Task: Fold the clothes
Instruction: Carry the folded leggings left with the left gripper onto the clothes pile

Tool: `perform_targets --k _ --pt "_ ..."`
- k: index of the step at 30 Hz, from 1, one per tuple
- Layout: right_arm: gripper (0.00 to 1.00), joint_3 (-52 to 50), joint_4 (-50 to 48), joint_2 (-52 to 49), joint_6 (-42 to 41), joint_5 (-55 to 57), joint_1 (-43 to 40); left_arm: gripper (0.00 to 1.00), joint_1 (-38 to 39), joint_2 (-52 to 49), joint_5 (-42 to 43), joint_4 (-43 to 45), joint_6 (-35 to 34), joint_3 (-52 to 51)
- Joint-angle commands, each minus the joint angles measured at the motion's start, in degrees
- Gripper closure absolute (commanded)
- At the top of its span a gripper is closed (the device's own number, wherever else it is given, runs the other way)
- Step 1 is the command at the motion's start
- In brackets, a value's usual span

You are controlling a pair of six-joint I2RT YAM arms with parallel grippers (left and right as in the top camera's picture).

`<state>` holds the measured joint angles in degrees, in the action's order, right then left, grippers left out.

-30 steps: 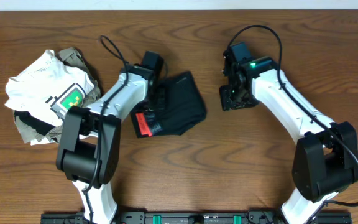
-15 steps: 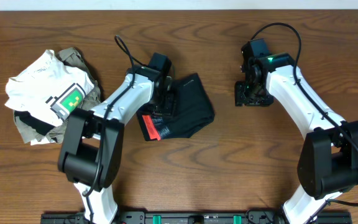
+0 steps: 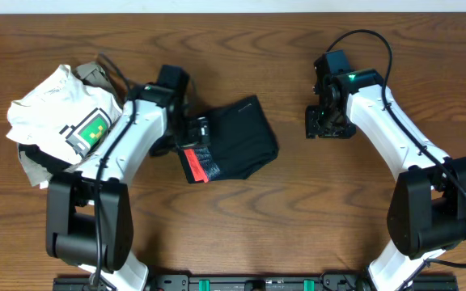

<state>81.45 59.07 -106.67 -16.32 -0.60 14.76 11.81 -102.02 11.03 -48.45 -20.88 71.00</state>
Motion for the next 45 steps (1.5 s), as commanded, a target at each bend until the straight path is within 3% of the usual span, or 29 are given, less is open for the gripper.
perform_targets --k 1,9,14,18,25,26,27,33,45 --pt "0.46 -0.2 0.09 0.15 -0.33 0.42 -0.5 0.02 -2.38 -0.74 7.13 4.42 -3.19 -4.24" --pt "0.46 -0.2 0.11 0.15 -0.35 0.39 -0.5 0.02 -3.13 -0.76 15.61 19.34 -3.52 -14.91" --pt "0.46 -0.2 0.13 0.15 -0.35 0.37 -0.5 0.02 -3.13 -0.76 15.54 20.74 -3.67 -17.75" --pt "0.47 -0.2 0.11 0.15 -0.37 0.37 -0.5 0.33 -3.13 -0.76 15.58 21.77 -3.67 -17.75" --pt "0.47 -0.2 0.42 0.15 -0.37 0.37 -0.5 0.62 -3.13 -0.72 15.56 23.19 -3.65 -17.73" --pt "0.47 -0.2 0.42 0.15 -0.37 0.35 -0.5 0.73 -3.13 -0.7 15.54 23.54 -3.65 -17.7" --pt "0.47 -0.2 0.39 0.15 -0.37 0.35 -0.5 0.94 -3.13 -0.61 15.54 23.76 -3.63 -17.59" --pt "0.47 -0.2 0.52 0.15 -0.37 0.37 -0.5 0.94 -3.13 2.4 14.23 21.86 0.92 -13.55" --pt "0.47 -0.2 0.85 0.15 -0.35 0.37 -0.5 0.94 -3.13 8.15 -1.4 0.04 13.84 7.13"
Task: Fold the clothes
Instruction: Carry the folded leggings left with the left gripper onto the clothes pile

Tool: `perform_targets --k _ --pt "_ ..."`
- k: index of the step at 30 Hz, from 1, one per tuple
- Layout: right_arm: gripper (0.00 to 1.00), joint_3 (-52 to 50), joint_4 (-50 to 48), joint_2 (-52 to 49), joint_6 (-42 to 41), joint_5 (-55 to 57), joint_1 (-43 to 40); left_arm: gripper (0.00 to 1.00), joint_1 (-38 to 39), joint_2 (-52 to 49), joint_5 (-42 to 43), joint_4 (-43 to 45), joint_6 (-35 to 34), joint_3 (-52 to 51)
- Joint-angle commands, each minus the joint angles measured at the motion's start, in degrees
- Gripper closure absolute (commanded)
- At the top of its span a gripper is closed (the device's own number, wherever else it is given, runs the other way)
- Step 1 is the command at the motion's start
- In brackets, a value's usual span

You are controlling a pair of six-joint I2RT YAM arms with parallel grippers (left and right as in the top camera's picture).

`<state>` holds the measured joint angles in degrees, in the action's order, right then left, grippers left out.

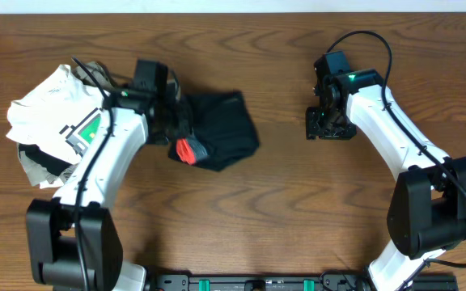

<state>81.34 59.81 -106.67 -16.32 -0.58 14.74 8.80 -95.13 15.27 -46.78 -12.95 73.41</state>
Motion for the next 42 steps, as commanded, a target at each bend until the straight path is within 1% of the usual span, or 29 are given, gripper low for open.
perform_targets --k 1,7,11,16,24,26,35,37,42 --pt "0.47 -0.09 0.22 0.15 -0.35 0.35 -0.48 0.94 -0.11 1.27 -7.08 -3.23 7.08 6.8" --pt "0.47 -0.09 0.85 0.15 -0.35 0.37 -0.48 0.94 -0.28 1.27 -16.39 -8.92 11.93 16.24" --pt "0.47 -0.09 0.85 0.15 -0.35 0.35 -0.48 0.94 -1.25 1.29 -19.32 -10.99 14.14 20.59" --pt "0.47 -0.09 0.85 0.15 -0.33 0.37 -0.48 0.94 -3.63 1.33 -19.45 -11.98 15.93 26.08" --pt "0.46 -0.09 0.85 0.15 0.13 0.37 -0.48 0.93 -10.51 1.33 -19.45 -12.59 15.91 30.99" --pt "0.46 -0.09 0.87 0.15 0.35 0.42 -0.48 0.94 -12.79 1.36 -19.41 -12.59 15.52 31.08" --pt "0.46 -0.09 0.87 0.15 0.55 0.39 -0.55 0.93 -22.49 1.33 -19.37 -12.35 9.16 31.08" --pt "0.46 -0.09 0.85 0.15 0.55 0.39 -0.55 0.91 -24.17 1.27 -19.37 -13.07 8.96 31.08" --pt "0.46 -0.09 0.9 0.15 0.55 0.37 -0.55 0.91 -27.23 1.27 -19.39 -14.69 8.96 31.06"
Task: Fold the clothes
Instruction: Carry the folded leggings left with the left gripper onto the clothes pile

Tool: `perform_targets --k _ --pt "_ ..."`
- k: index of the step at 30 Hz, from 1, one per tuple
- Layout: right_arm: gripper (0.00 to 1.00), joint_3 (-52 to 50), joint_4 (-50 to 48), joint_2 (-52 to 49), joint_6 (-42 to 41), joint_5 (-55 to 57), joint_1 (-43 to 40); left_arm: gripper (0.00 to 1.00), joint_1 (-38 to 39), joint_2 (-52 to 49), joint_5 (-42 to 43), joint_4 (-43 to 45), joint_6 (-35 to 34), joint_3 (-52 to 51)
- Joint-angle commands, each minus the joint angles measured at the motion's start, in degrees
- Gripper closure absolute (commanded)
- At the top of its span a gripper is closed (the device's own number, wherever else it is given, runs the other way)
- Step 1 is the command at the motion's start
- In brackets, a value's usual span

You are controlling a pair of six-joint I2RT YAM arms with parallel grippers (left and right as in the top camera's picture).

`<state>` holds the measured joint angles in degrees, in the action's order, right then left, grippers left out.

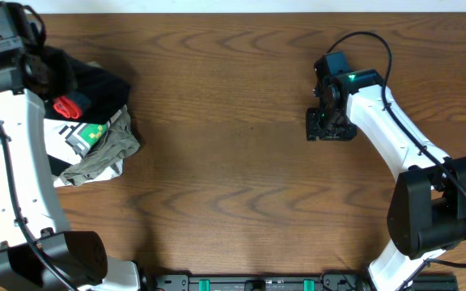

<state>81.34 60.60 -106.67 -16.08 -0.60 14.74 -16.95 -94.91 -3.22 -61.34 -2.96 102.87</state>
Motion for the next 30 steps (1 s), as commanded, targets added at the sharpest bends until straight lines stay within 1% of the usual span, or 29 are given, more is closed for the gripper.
perform_targets --k 1,9,11,16,17,19,22,24,30 --pt "0.46 -0.09 0.13 0.15 0.33 0.42 -0.55 0.91 -2.1 1.03 -0.9 -0.2 -1.03 1.6" --pt "0.46 -0.09 0.74 0.15 0.48 0.39 -0.55 0.91 -4.98 0.9 -0.92 -0.59 -1.01 0.39" --pt "0.46 -0.09 1.03 0.15 0.48 0.39 -0.55 0.85 -5.25 0.83 -0.92 -0.55 -1.01 -0.24" --pt "0.46 -0.09 1.86 0.15 0.5 0.42 -0.55 0.83 -5.55 0.59 -0.92 -0.57 -1.01 -0.66" --pt "0.46 -0.09 1.95 0.15 0.5 0.42 -0.55 0.78 -5.55 0.59 -0.92 -0.59 -1.01 -0.66" --pt "0.46 -0.09 2.01 0.15 0.5 0.42 -0.55 0.77 -5.55 0.59 -0.92 -0.76 -1.01 -0.66" --pt "0.46 -0.09 2.01 0.15 0.5 0.42 -0.55 0.71 -5.62 0.59 -0.94 -1.01 -0.98 -0.66" --pt "0.46 -0.09 2.01 0.15 0.5 0.42 -0.55 0.69 -5.79 0.59 -0.94 -1.22 -0.98 -0.66" --pt "0.46 -0.09 2.03 0.15 0.52 0.63 -0.55 0.69 -7.52 0.59 -0.94 -2.54 -1.01 -0.66"
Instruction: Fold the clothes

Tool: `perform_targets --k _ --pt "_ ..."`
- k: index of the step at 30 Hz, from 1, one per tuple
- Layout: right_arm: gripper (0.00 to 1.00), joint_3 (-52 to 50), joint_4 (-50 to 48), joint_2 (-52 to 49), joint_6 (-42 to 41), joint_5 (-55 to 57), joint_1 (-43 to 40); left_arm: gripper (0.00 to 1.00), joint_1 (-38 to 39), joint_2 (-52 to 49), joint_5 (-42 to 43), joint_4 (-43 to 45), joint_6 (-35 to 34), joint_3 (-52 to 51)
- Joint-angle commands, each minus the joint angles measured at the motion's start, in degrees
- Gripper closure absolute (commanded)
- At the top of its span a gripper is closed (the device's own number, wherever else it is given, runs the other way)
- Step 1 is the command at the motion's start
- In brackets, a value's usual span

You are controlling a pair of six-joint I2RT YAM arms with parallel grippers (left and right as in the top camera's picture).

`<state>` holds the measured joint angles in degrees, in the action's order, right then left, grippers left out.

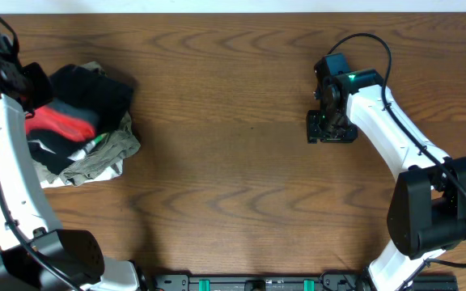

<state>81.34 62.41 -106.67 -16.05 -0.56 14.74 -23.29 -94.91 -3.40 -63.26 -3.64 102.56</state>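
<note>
A black garment [95, 89] with a red patch [59, 124] lies on top of the clothes pile at the table's far left. Under it show an olive garment [108, 149] and a strip of white cloth [59, 178]. My left gripper [32, 81] is at the black garment's left edge, dark against dark, so its jaws cannot be read. My right gripper [330, 131] points down over bare wood at the right, far from the clothes. Its fingers are hidden under the wrist.
The brown wooden table [233, 202] stretches between the two arms. The arm bases and a black rail [249, 283] sit at the front edge. The pile lies close to the table's left edge.
The black garment, bunched at my left gripper above the pile's back corner, now lies spread over the pile and covers the white shirt's print. The left wrist shifted slightly. The right arm stayed still.
The folded black garment lay mid-left on the table with my left gripper on it. It was then closer to the pile, then up at the pile's far corner in the gripper. Now it rests on the pile. My right arm never moved.
</note>
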Motion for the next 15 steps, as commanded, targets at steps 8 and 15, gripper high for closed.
perform_targets --k 8,15 --pt "0.46 -0.09 0.22 0.15 0.48 0.57 -0.55 0.71 -2.99 0.59 1.77 -0.09 -4.42 -0.35" --pt "0.46 -0.09 0.17 0.15 0.48 0.57 -0.55 0.81 -2.99 0.33 12.44 0.52 -4.22 -0.35"
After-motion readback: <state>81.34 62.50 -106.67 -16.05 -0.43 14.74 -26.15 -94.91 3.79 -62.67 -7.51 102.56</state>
